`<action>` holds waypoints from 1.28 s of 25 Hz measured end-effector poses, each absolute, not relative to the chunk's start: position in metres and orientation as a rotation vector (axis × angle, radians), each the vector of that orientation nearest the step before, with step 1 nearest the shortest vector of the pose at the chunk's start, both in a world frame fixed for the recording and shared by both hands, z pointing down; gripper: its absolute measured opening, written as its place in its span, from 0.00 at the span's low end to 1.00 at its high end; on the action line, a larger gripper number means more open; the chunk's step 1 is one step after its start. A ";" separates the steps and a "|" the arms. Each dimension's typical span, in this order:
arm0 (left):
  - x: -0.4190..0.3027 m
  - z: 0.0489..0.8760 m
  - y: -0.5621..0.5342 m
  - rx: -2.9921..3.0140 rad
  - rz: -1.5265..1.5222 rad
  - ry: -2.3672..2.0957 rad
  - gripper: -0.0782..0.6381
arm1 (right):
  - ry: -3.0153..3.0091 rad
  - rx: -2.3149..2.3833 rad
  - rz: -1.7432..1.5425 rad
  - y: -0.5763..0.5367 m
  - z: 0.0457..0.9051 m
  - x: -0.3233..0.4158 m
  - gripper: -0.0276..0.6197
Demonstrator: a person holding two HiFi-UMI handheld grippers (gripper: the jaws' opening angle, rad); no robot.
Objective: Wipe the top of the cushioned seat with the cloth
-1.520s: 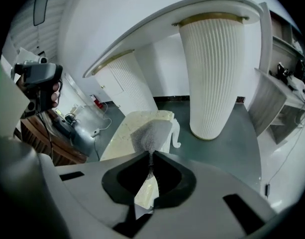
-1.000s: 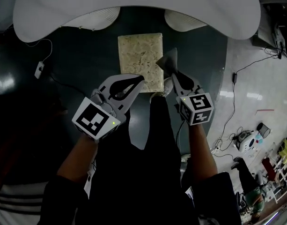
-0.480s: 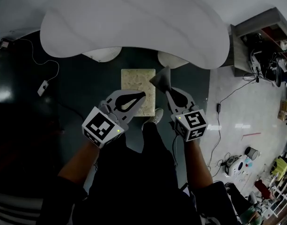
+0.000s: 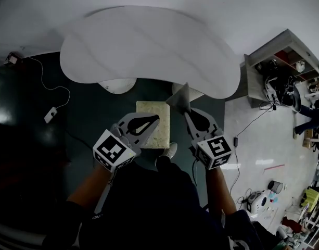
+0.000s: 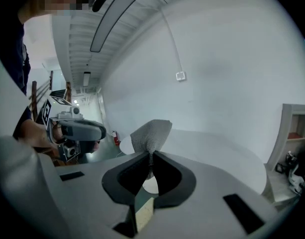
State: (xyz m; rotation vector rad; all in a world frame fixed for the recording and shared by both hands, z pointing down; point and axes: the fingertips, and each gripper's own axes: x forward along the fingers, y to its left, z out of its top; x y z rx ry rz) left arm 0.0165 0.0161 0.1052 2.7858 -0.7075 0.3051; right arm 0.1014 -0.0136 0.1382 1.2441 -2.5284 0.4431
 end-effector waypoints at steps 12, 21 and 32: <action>-0.005 0.068 0.019 2.806 0.242 -0.750 0.12 | -2.621 1.303 0.335 -0.007 0.074 0.092 0.10; -0.017 0.061 0.011 2.802 0.227 -0.827 0.12 | -2.631 1.256 0.312 -0.002 0.070 0.085 0.10; -0.017 0.062 0.008 2.790 0.215 -0.867 0.12 | -2.649 1.223 0.292 -0.004 0.063 0.082 0.10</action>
